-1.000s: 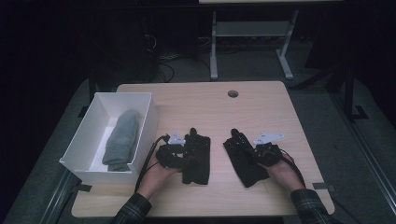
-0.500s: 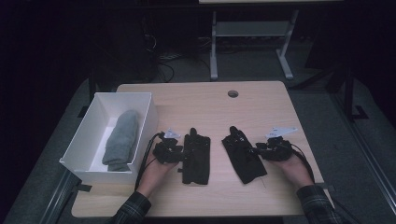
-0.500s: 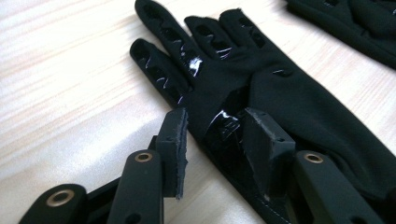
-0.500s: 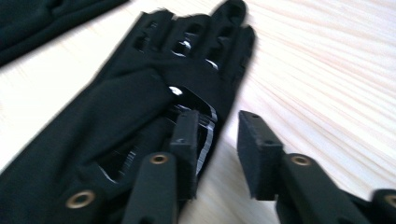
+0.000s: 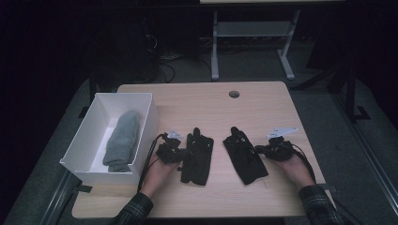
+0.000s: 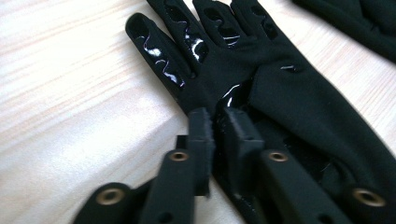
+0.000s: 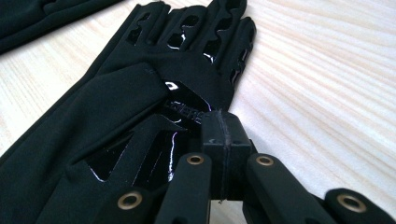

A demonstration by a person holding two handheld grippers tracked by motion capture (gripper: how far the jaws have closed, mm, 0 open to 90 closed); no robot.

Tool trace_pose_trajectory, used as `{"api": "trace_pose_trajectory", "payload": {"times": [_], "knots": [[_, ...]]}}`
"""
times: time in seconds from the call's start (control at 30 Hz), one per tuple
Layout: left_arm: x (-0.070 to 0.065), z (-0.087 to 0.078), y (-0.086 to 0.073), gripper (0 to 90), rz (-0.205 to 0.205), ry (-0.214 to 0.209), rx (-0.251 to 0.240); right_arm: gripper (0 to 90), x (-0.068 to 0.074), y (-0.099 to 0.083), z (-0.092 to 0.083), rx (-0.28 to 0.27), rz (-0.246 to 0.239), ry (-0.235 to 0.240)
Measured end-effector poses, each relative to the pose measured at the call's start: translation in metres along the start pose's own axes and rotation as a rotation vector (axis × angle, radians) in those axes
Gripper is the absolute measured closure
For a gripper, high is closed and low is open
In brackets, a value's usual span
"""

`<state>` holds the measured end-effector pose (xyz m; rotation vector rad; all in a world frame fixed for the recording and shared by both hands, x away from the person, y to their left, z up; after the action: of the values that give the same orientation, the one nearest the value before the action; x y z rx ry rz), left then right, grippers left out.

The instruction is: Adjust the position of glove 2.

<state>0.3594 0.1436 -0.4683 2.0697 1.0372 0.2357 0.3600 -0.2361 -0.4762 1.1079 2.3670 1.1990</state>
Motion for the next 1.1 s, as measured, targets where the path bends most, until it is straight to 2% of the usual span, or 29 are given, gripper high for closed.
{"api": "trace_pose_trajectory", "payload": {"times": [0.07, 0.2, 0.27, 0.33, 0.77, 0.97, 1.1], "knots": [[0.001, -0.001, 0.001, 85.4, -0.017, -0.012, 0.003, 90.0, 0.0, 0.0, 0.0, 0.009, -0.003, 0.006], [0.004, -0.004, 0.002, 86.8, -0.071, -0.064, -0.023, 90.0, 0.002, -0.001, -0.001, 0.019, -0.001, 0.02], [0.005, -0.007, 0.003, 86.9, -0.073, -0.08, -0.034, 90.0, 0.003, -0.001, -0.001, 0.022, -0.003, 0.034], [0.004, -0.008, 0.004, 86.9, -0.094, -0.1, -0.054, 90.0, 0.004, -0.001, 0.0, 0.023, 0.0, 0.043], [0.001, -0.011, 0.018, 87.0, -0.101, -0.158, -0.101, 90.0, 0.029, 0.005, 0.011, 0.041, -0.032, 0.14], [-0.004, -0.014, 0.025, 87.1, -0.101, -0.194, -0.121, 90.0, 0.04, 0.008, 0.016, 0.043, -0.054, 0.17], [-0.006, -0.017, 0.029, 87.1, -0.109, -0.217, -0.138, 90.0, 0.044, 0.009, 0.018, 0.047, -0.048, 0.181]]}}
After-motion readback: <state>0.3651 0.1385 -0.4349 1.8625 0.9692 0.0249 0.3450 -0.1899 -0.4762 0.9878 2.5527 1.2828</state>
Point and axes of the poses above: each handheld gripper's, and its own axes: z roughly forward along the jaws, y roughly out of its top, x roughly to its left, the point moved 1 cm from there along z, roughly forward along the jaws, and after that the axes turned 7 degrees about -x, right-handed, at the moved point
